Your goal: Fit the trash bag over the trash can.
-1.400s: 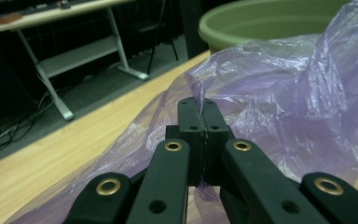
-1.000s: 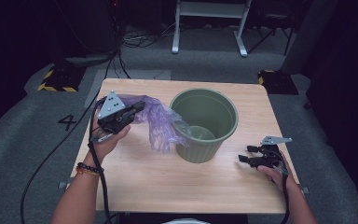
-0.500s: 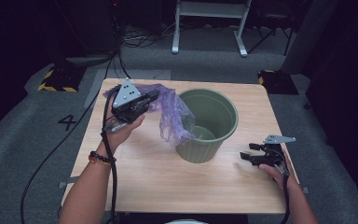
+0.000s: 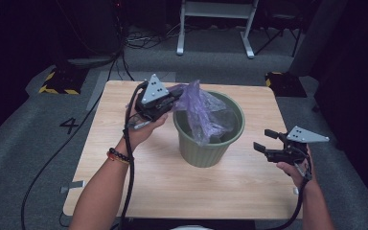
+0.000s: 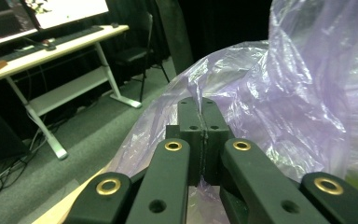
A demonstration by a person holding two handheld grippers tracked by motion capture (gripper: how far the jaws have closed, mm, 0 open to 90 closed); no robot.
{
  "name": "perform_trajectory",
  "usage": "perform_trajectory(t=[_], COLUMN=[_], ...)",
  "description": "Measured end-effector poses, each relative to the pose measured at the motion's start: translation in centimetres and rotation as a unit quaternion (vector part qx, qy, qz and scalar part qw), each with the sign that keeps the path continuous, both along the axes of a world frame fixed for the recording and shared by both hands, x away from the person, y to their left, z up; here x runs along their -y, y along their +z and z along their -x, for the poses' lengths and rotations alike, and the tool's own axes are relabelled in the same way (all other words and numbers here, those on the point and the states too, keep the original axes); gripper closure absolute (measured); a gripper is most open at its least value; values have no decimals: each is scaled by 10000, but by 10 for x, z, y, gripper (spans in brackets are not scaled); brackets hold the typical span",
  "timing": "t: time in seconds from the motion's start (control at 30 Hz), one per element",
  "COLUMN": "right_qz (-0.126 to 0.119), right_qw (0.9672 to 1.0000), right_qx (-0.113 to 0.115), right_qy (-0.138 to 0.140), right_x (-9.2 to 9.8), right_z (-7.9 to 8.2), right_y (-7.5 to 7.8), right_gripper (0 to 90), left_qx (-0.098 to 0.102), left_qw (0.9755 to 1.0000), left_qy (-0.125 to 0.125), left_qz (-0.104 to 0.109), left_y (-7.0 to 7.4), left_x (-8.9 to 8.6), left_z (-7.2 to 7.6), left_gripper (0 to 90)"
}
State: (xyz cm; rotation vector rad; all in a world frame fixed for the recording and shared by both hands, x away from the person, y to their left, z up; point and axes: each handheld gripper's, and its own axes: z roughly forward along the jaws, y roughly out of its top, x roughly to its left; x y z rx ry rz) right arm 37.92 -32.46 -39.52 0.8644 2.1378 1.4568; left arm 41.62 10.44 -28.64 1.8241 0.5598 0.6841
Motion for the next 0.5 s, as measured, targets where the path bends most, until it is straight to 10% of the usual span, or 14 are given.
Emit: perform_trajectory(t=[0.5], right_qz=[-185], right_qw=[9935], right_qx=[862], right_qy=[725], right_x=[-45], right_z=[25], right_y=[58], right_gripper=[220], left_qx=[-75], left_qw=[9989], left_qy=[-98], left_qz=[-451], left_y=[-3], left_x=[56], left_z=[4], left_gripper=[897])
